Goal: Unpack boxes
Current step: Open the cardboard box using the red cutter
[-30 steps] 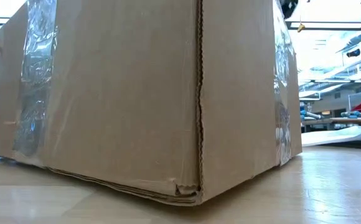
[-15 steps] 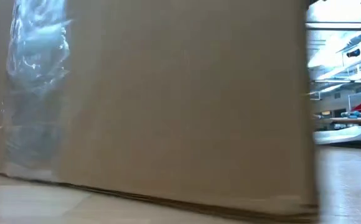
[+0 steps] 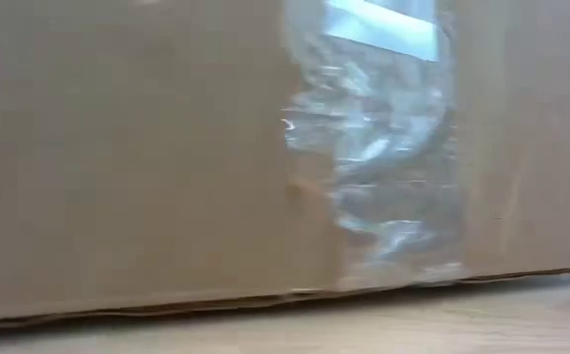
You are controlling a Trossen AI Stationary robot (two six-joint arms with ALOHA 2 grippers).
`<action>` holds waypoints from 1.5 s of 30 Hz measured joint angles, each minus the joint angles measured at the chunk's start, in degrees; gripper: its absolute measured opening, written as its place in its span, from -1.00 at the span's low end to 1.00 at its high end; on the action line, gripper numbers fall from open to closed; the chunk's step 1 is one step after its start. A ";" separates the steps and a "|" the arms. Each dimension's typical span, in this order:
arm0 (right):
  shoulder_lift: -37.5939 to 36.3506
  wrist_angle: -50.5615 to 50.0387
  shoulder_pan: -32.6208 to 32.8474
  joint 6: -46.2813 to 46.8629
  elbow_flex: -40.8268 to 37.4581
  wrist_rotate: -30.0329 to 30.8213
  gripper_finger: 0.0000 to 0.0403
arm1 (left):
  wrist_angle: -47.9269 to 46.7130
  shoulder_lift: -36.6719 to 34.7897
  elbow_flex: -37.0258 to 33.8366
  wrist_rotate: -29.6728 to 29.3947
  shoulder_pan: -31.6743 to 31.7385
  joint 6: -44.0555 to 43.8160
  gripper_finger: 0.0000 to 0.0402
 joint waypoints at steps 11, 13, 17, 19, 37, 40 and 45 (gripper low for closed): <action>1.15 -10.51 10.67 20.46 -0.51 -5.50 -0.32 | 0.28 -0.04 0.25 -5.90 3.89 11.86 -0.42; 3.16 -9.42 12.48 22.23 -1.56 -1.59 -0.32 | 0.30 -0.04 -1.55 -5.30 4.08 11.94 -0.42; 7.72 -3.77 13.60 22.64 -3.78 5.98 -0.32 | 1.43 -0.04 -5.33 -0.74 3.61 11.55 -0.42; 10.18 -1.40 13.29 22.14 -4.29 7.77 -0.32 | 3.56 -0.09 -6.94 0.98 2.82 11.35 -0.42; 18.67 19.79 -1.82 -6.16 -4.30 2.83 -0.31 | 12.13 -0.42 -8.96 1.86 -2.12 -2.02 -0.42; 13.85 18.86 -2.73 -8.09 -2.45 1.27 -0.33 | 10.18 -0.83 -7.66 0.40 -1.99 -1.92 -0.42; 3.22 9.91 -1.37 -6.73 -0.70 -1.22 -0.32 | 5.22 -1.40 -2.68 -3.59 -1.73 0.91 -0.42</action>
